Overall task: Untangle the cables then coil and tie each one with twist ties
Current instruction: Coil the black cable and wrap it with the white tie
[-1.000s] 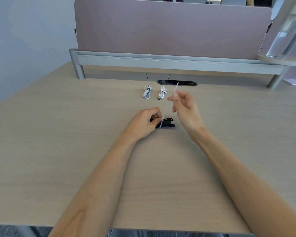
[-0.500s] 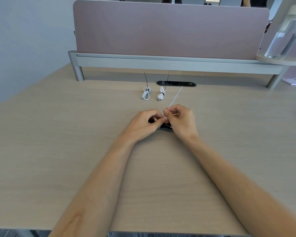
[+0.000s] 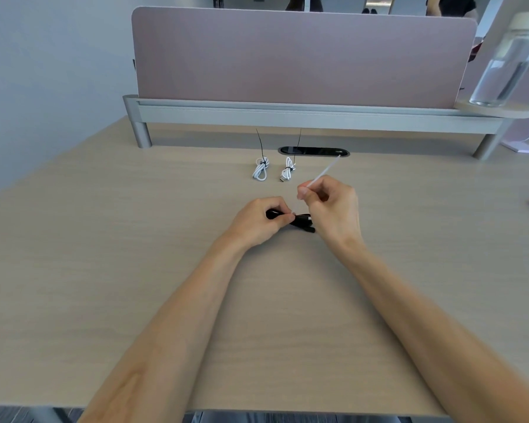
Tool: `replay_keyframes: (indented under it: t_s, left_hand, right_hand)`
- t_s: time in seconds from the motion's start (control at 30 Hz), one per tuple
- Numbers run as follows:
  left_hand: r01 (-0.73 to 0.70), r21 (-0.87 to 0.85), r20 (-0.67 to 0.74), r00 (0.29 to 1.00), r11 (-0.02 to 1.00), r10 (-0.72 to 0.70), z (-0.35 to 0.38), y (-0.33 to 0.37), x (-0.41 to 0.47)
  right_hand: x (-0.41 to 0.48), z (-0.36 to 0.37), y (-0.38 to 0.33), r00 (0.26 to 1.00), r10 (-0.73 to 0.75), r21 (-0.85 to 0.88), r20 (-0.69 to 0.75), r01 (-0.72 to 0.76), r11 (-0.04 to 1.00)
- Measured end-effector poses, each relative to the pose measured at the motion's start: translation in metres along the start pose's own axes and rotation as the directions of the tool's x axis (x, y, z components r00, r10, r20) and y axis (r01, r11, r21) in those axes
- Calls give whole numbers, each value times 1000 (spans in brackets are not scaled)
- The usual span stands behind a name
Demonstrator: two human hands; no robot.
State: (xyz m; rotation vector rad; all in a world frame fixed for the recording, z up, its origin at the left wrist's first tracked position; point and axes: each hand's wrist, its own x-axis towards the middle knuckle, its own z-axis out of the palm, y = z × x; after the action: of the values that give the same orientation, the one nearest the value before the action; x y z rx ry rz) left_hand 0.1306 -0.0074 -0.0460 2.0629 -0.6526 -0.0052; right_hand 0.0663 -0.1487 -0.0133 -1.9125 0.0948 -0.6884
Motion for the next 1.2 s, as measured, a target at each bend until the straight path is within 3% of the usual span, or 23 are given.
replay_keyframes:
  t_s: [0.13,0.2,0.33,0.5,0.6,0.73,0.9,1.03,1.2]
  left_hand:
    - [-63,125,-49,996,990,70,3,-8,-6]
    - [-152,203,-1,988,967,155,1,-12,-9]
    - [-164,197,77,985,967,152,-12,-9,-17]
    - [-161,162,116,983,974,143,-19,-11,-21]
    - [-195,241,49,981,951,189,-16,-13,-18]
    - [-165,340,-34,982,926,187,-5,-12,-5]
    - [-26,101,-195,980,995,46,14,0,18]
    - [85,-105,-199,974,991,-104,19,3,38]
    - [92,-270,-324,929,959,-180,14,-4,47]
  right_hand:
    - [-4,-3,0,1000,-5,55,-8,5,998]
    - [-3,-9,6,999,-25,40,25,24,999]
    - [1,-21,27,980,-108,-213,167,143,966]
    - [-1,-26,44,858,-233,-313,458,401,861]
    - [5,-28,54,803,-281,-349,525,505,789]
    - [11,-26,66,859,-241,-379,451,429,820]
    - [38,-20,70,991,-110,-472,78,134,872]
    - [66,-9,75,994,15,-501,-110,-69,863]
    - [99,4,80,986,95,-651,-136,-161,742]
